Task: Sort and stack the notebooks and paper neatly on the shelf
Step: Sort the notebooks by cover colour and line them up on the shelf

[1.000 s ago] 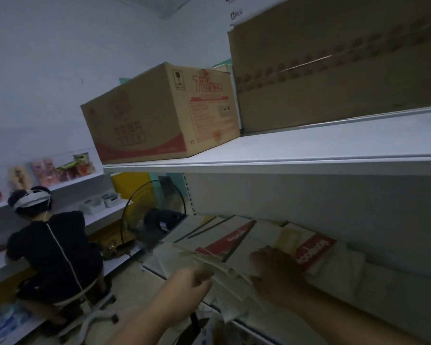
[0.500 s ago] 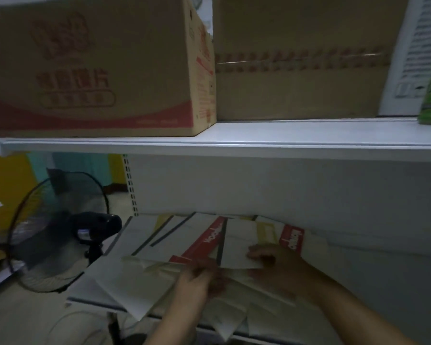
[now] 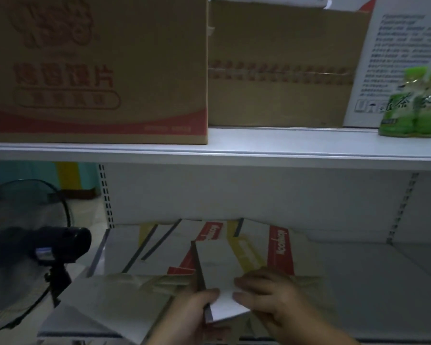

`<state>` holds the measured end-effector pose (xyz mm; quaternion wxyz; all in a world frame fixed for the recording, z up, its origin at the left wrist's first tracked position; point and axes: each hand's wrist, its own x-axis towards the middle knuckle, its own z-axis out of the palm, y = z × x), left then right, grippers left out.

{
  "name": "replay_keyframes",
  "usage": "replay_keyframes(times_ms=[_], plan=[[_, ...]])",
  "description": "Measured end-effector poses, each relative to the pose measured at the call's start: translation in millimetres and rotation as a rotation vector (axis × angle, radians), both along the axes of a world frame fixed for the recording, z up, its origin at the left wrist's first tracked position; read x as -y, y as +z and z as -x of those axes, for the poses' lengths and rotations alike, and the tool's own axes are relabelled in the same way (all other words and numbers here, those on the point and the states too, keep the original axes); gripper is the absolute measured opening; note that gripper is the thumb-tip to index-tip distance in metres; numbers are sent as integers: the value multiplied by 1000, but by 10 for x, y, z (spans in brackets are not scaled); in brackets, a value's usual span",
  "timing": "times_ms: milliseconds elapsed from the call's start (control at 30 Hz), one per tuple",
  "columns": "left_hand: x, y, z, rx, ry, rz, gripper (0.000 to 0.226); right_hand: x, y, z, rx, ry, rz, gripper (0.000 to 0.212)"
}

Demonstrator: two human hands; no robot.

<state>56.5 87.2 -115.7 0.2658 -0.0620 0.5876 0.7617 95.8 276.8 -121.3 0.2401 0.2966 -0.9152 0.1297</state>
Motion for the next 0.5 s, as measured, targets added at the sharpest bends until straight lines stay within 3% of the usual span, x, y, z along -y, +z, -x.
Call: replay_keyframes(times_ms=[33,167,300,500], plan=[[4,14,-8,-42,25,32,31,1,7,-8,6,-25,-3,26],[50,139,-38,-227,176,235,51,-198,-15,50,177,-352,97,81],[196,296,-104,-300,304,282,13,-316,45,155,451,-565,46,69],[414,275,-165,-224,299,272,36,-424,25,220,433,-616,259,37]])
